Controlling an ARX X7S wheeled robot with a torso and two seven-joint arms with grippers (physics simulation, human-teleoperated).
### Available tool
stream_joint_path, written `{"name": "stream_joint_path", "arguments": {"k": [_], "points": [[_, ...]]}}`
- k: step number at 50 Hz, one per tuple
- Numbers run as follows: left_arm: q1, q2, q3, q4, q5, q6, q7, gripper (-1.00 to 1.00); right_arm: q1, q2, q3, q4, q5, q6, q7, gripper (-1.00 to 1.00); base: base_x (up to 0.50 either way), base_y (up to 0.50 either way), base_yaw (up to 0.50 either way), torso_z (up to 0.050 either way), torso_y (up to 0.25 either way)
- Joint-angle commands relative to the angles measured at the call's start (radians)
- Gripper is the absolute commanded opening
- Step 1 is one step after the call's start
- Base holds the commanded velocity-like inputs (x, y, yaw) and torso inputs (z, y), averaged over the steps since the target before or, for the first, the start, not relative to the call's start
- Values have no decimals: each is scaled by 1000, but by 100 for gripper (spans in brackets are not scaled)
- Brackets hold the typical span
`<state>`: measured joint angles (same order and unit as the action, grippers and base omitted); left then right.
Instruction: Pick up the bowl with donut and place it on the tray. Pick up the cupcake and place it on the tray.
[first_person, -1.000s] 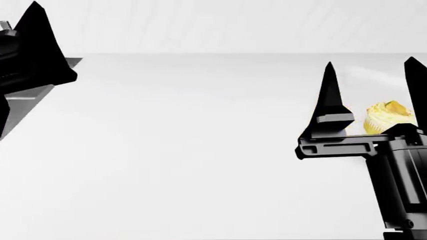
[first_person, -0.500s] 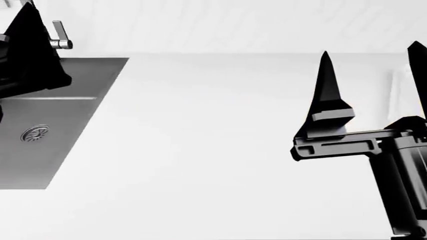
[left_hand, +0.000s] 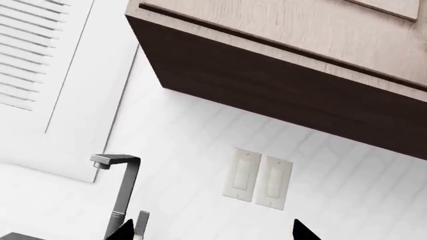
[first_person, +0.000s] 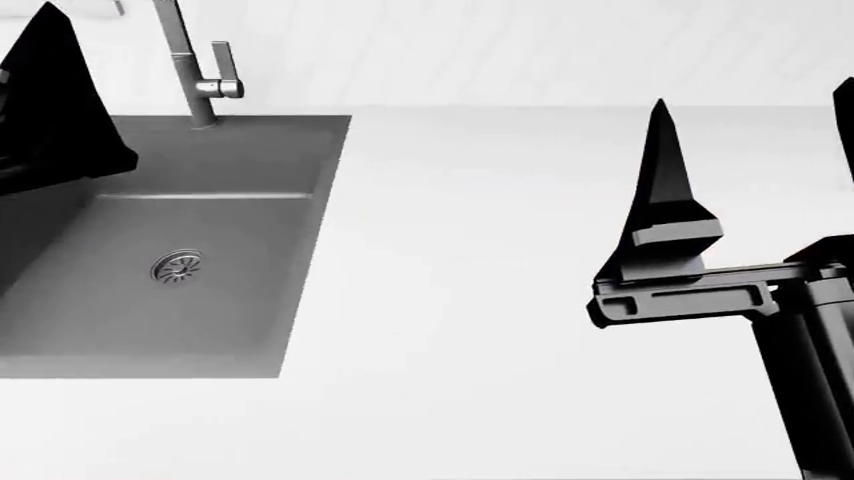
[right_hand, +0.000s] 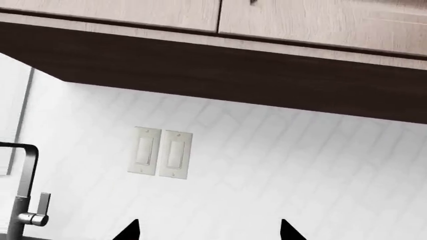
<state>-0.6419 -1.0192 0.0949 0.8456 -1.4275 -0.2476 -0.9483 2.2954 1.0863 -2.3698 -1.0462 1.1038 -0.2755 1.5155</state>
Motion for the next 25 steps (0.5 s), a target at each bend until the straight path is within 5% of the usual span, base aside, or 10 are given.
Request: {"name": "stream_joint_path", "arguments": {"k": [1,25], "points": [[-1,1,-2,-1,0,-1,-1,100,51,-14,-68,0,-7,-29,14,100,2,500,0,0,0],[5,4,-1,6,5,-4,-2,100,46,-16,-70,1,-11,-34,15,100,1,500,0,0,0]]}}
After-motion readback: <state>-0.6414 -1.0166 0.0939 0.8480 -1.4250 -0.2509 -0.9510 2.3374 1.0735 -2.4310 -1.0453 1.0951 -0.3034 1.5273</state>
